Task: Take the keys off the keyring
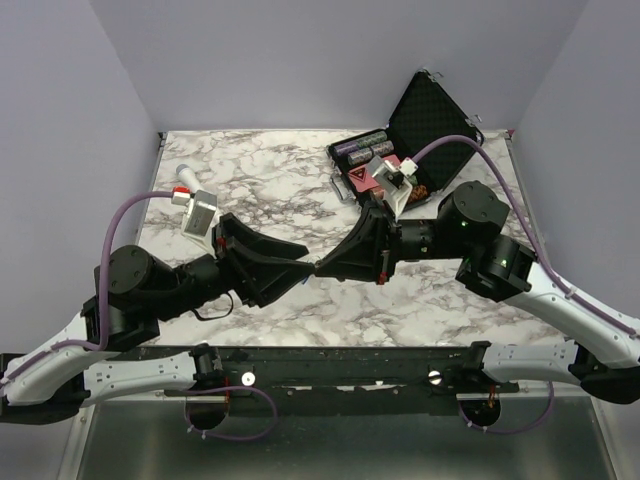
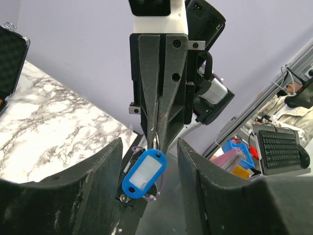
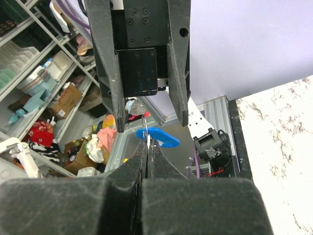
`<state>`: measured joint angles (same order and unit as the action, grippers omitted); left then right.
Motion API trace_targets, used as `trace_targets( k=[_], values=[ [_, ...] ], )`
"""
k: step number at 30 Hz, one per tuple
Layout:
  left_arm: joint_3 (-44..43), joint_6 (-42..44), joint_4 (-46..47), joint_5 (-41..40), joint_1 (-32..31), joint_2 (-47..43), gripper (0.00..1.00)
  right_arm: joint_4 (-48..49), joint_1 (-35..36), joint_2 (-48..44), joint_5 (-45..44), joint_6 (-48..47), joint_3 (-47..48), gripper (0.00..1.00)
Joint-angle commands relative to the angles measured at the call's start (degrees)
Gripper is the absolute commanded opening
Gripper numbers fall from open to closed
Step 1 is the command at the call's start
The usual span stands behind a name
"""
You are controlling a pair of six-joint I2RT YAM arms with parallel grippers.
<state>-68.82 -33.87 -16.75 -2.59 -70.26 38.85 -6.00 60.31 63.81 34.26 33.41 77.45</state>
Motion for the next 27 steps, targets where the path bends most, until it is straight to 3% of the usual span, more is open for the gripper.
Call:
trace_targets(
  k=[1, 19, 27],
  values=[
    [0.4, -0.4, 0.8, -1.2, -0.3, -0.6, 0.54, 1.5, 0.2, -1.4, -2.9, -0.1, -0.1, 0.01],
    [-1.0, -0.2, 0.2, 0.1, -0.4, 2.1, 0.38, 2.5, 0.2, -1.1, -2.0, 0.4, 0.1, 0.01],
    [-0.9, -0.1, 0.1, 0.1, -0.4, 2.2, 0.12, 2.5, 0.2, -1.4, -2.7, 0.2, -0.1, 0.01]
  ],
)
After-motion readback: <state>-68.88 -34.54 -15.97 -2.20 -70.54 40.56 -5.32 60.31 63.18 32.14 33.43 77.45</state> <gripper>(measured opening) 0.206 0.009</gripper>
